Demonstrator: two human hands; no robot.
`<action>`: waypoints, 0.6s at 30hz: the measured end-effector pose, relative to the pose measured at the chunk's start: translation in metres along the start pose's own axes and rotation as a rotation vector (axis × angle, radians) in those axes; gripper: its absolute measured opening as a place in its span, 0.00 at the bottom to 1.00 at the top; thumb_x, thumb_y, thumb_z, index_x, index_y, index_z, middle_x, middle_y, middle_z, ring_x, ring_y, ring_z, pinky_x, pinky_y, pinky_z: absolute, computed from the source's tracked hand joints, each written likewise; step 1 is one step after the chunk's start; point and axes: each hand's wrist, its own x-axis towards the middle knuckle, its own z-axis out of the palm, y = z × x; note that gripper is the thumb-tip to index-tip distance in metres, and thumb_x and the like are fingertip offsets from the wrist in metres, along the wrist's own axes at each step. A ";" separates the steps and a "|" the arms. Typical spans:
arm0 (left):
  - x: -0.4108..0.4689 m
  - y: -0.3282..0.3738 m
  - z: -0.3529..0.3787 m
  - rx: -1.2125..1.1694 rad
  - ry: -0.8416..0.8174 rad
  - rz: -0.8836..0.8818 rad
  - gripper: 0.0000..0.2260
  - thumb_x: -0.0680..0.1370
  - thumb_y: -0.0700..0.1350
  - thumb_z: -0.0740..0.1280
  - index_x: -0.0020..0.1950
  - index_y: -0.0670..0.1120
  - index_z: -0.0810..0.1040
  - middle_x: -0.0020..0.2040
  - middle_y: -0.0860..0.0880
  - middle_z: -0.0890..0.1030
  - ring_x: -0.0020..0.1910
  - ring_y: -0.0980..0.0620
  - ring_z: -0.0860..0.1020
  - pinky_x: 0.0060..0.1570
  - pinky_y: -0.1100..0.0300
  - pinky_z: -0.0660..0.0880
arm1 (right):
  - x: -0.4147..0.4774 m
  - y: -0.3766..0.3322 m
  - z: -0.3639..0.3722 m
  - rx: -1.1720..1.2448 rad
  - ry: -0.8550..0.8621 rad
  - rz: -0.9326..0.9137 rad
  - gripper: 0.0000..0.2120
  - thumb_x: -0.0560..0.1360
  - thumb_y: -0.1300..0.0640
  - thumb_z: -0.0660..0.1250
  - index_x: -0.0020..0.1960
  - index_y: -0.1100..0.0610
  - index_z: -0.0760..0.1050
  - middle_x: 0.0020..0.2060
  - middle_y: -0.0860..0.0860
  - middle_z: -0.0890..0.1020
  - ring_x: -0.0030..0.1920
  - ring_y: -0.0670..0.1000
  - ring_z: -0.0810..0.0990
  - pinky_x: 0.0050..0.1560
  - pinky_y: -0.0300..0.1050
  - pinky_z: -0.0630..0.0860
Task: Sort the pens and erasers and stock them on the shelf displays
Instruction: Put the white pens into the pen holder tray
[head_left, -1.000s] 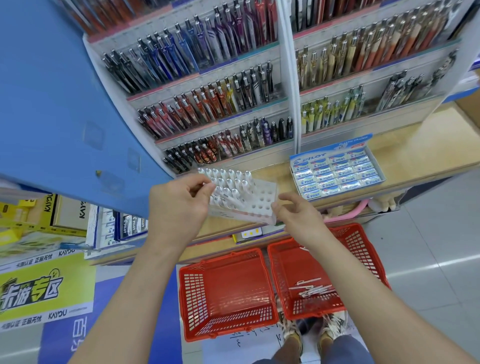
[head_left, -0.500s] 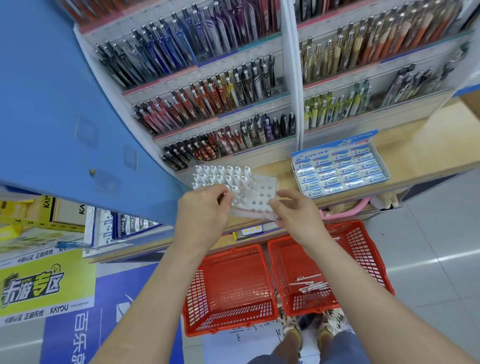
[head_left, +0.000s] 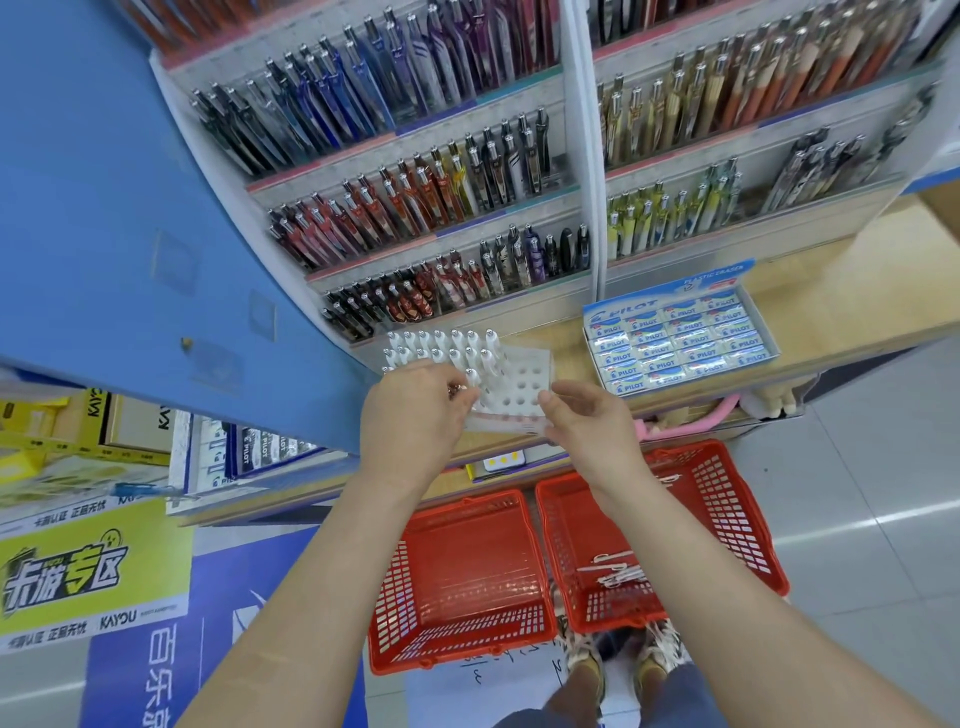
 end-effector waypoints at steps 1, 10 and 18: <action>0.000 0.000 -0.001 -0.010 0.000 -0.008 0.08 0.74 0.51 0.69 0.47 0.50 0.84 0.43 0.50 0.82 0.44 0.49 0.78 0.44 0.55 0.75 | 0.000 -0.001 0.001 0.001 0.004 0.001 0.17 0.74 0.54 0.71 0.59 0.60 0.77 0.55 0.56 0.81 0.57 0.54 0.80 0.59 0.58 0.76; -0.014 0.007 -0.022 -0.255 0.233 0.033 0.11 0.78 0.49 0.65 0.41 0.46 0.82 0.33 0.52 0.80 0.34 0.53 0.76 0.37 0.53 0.74 | -0.016 -0.029 -0.025 -0.371 0.055 -0.280 0.09 0.77 0.55 0.64 0.56 0.52 0.78 0.42 0.45 0.80 0.43 0.47 0.78 0.48 0.43 0.74; -0.052 0.020 0.004 -0.355 0.122 0.317 0.06 0.74 0.40 0.68 0.48 0.46 0.82 0.40 0.55 0.81 0.37 0.60 0.75 0.41 0.67 0.73 | -0.043 0.001 -0.128 -0.625 0.136 -0.298 0.06 0.72 0.60 0.69 0.44 0.49 0.80 0.32 0.47 0.81 0.34 0.47 0.78 0.40 0.43 0.73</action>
